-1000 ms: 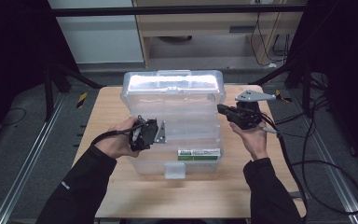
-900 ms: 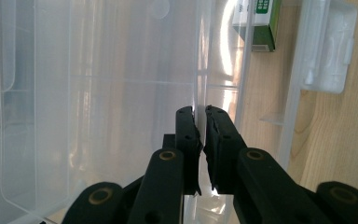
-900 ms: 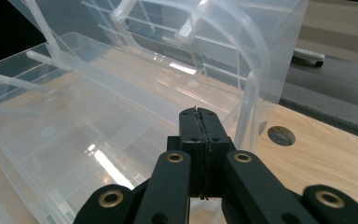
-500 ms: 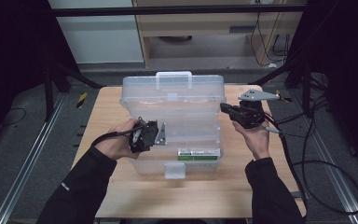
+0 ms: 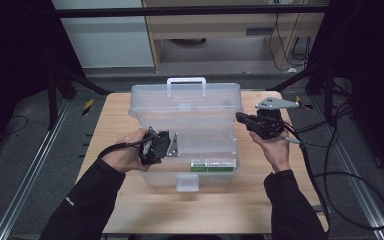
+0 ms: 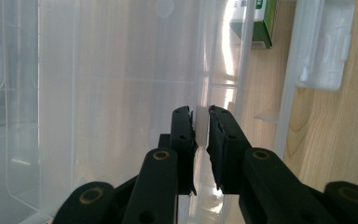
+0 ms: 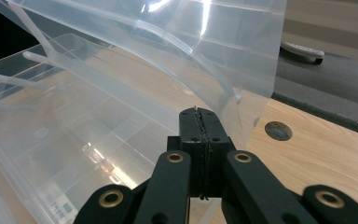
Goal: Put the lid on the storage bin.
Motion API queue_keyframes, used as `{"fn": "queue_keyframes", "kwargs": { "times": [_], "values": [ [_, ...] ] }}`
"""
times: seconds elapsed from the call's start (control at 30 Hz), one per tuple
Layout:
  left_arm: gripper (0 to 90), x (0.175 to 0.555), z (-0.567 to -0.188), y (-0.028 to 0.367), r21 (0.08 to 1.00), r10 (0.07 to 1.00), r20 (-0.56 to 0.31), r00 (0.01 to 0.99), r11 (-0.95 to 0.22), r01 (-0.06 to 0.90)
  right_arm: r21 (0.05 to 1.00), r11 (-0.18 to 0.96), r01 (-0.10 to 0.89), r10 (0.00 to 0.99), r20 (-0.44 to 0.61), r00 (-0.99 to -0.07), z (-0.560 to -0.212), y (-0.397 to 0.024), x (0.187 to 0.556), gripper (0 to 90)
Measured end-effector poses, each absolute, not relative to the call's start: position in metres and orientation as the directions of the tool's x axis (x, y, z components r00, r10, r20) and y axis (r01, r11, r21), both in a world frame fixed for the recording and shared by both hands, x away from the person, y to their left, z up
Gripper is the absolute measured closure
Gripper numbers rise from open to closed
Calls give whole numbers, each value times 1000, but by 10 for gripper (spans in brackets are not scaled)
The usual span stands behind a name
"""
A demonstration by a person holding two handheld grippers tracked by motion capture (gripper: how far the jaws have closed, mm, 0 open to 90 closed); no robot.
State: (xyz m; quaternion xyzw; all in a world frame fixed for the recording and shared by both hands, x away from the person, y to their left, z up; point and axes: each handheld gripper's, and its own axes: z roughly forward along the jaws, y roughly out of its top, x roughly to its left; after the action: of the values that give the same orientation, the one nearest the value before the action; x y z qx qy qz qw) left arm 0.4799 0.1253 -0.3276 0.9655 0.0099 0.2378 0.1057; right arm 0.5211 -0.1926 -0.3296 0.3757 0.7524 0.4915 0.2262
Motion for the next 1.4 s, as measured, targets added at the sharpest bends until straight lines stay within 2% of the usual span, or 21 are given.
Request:
{"fn": "queue_keyframes", "kwargs": {
  "times": [0.2,0.4,0.9,1.13,1.4],
  "values": [
    [684,479,-325,129,297,112,427,897,-955,-22,911,235,339,787,27,-617,-330,-193,520,900],
    [657,474,-315,137,402,193,420,887,-916,9,911,236,338,785,26,-618,-330,-192,519,900],
    [719,471,-316,169,622,479,350,805,-761,183,909,239,341,778,30,-627,-333,-191,517,900],
    [748,473,-322,184,687,578,309,755,-685,243,908,243,341,773,31,-634,-336,-192,515,900],
    [825,470,-329,199,749,683,257,684,-587,306,907,248,339,766,30,-642,-340,-193,511,900]
  ]
}}
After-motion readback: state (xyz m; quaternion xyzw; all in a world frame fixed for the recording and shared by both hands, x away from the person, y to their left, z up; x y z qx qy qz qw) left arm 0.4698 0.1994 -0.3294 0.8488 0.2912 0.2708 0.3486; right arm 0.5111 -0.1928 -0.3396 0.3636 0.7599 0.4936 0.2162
